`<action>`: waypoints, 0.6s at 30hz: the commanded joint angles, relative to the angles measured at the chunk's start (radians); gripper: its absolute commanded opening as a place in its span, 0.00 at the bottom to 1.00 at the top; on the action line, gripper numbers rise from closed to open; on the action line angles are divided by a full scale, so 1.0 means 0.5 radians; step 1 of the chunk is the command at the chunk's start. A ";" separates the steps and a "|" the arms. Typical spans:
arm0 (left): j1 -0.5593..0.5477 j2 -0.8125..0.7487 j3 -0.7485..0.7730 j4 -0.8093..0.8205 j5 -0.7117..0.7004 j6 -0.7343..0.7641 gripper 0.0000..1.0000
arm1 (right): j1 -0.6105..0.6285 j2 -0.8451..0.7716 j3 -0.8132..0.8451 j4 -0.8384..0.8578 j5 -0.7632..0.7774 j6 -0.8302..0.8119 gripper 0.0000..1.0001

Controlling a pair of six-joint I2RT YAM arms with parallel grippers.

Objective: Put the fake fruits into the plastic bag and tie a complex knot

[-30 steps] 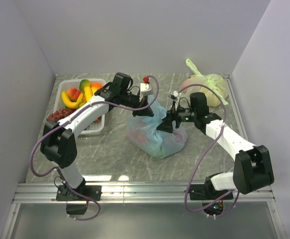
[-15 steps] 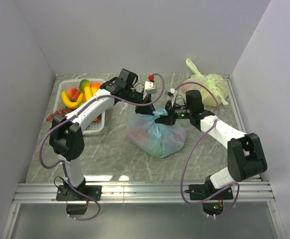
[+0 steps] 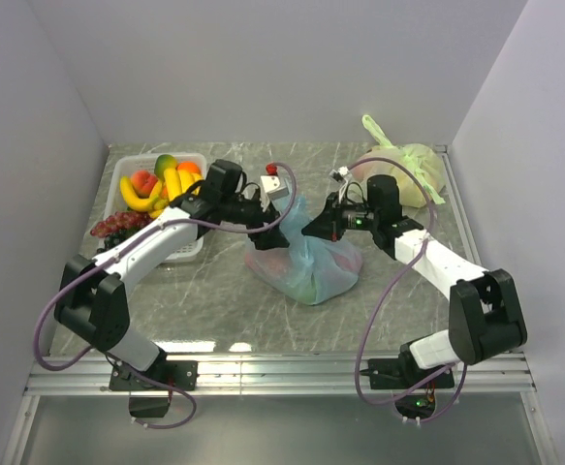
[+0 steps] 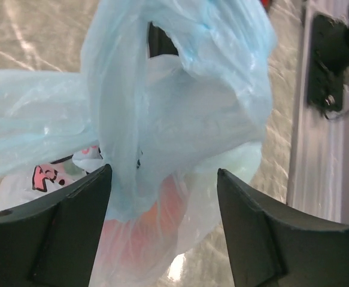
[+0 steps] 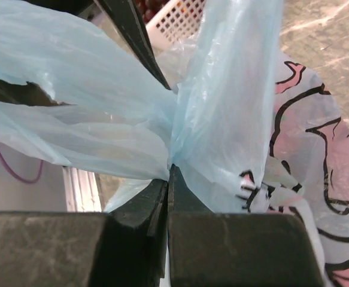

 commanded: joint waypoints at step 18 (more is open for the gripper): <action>-0.166 0.129 -0.031 0.564 -0.337 -0.331 0.28 | 0.023 -0.108 -0.010 0.112 -0.067 0.244 0.11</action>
